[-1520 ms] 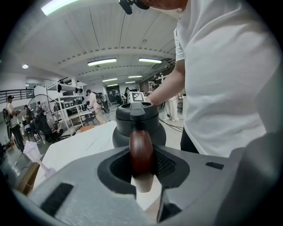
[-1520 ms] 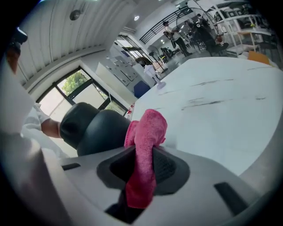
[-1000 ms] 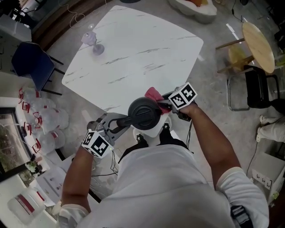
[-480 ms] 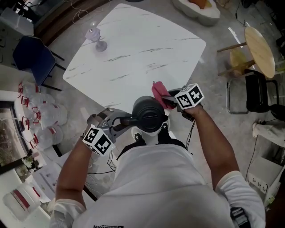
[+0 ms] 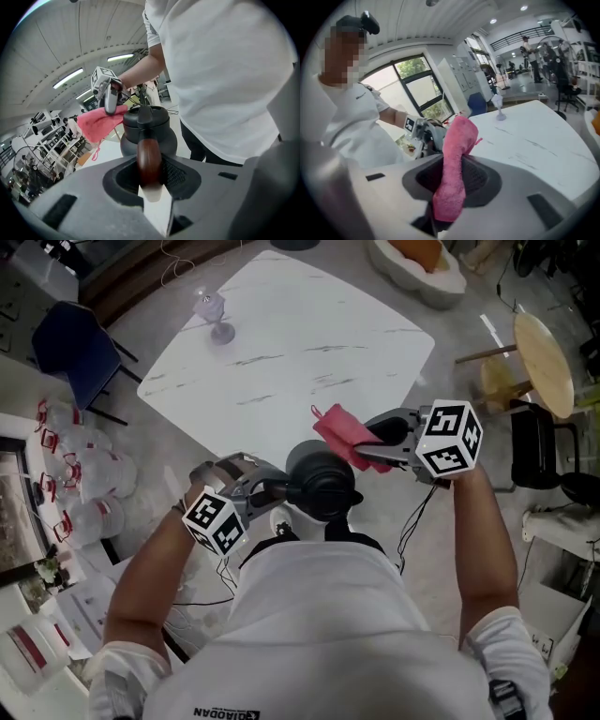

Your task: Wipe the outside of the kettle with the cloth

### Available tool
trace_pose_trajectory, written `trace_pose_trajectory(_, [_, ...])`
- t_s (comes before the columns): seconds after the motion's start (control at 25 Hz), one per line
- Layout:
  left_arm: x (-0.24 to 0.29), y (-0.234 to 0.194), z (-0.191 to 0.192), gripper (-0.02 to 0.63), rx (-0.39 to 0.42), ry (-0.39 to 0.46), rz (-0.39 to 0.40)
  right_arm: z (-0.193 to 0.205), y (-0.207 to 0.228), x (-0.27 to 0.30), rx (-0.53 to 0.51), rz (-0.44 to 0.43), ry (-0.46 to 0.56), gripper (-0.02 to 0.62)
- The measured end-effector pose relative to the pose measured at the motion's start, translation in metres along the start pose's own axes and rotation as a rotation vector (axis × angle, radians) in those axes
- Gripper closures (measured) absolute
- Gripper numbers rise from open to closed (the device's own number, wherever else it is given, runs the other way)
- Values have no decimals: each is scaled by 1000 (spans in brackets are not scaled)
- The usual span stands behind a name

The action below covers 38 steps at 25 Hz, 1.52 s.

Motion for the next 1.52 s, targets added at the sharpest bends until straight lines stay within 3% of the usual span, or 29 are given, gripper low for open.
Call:
trace_pose_trajectory(0.24, [6,-1,-8,506,53,-15,43,-10,-52,23,-104,-266,-171,492])
trace_pose_trajectory(0.4, [9,-2,-12,506,76,-26,61,-10,-52,40,-115,-345,-258,492])
trace_pose_trajectory(0.76, [12,-2,-17,506,104,-48,70,5,-12,75,-234,-294,-535,493])
trace_pose_trajectory(1.52, [13,-6,-17,506,109,-88,66,32,44,149,-477,-324,-816,494])
Point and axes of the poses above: the fingertips, and each gripper's own axes: x forward along the fingers, y to its right, z out of its underside, the point moved 6 cm from there along -x, backward along the fingers, and after that the axes turned 13 degrees about y, right-handed, at the moved point
